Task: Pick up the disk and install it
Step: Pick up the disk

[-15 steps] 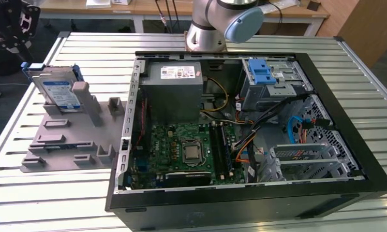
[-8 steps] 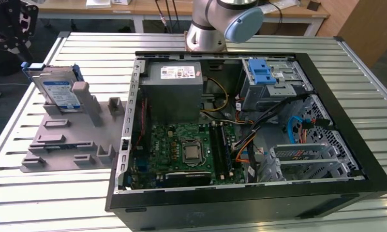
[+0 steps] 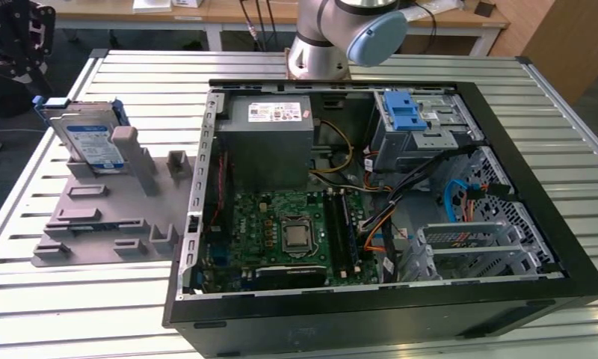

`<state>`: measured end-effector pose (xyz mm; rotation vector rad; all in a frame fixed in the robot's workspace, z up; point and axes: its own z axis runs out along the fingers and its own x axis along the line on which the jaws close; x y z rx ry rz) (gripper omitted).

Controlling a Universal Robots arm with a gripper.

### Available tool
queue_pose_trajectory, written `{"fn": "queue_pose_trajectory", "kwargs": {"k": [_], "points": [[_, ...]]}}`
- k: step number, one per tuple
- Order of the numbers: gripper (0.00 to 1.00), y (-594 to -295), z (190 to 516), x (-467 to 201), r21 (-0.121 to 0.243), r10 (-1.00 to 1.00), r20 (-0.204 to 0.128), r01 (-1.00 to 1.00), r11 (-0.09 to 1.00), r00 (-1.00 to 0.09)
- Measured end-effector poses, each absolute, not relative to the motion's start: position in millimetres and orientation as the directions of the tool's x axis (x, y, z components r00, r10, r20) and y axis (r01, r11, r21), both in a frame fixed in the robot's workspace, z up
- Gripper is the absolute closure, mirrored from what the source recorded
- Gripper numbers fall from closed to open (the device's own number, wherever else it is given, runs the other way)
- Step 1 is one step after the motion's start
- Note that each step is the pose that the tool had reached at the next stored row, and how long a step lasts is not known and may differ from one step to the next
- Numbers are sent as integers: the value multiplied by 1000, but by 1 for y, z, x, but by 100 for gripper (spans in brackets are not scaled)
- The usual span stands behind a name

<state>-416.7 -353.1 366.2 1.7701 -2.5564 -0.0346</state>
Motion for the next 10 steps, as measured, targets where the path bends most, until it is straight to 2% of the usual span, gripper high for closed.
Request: {"fn": "queue_pose_trajectory", "kwargs": {"k": [10], "points": [[89,-353,365,-417,29,-984,7,-983,180,-180]]}}
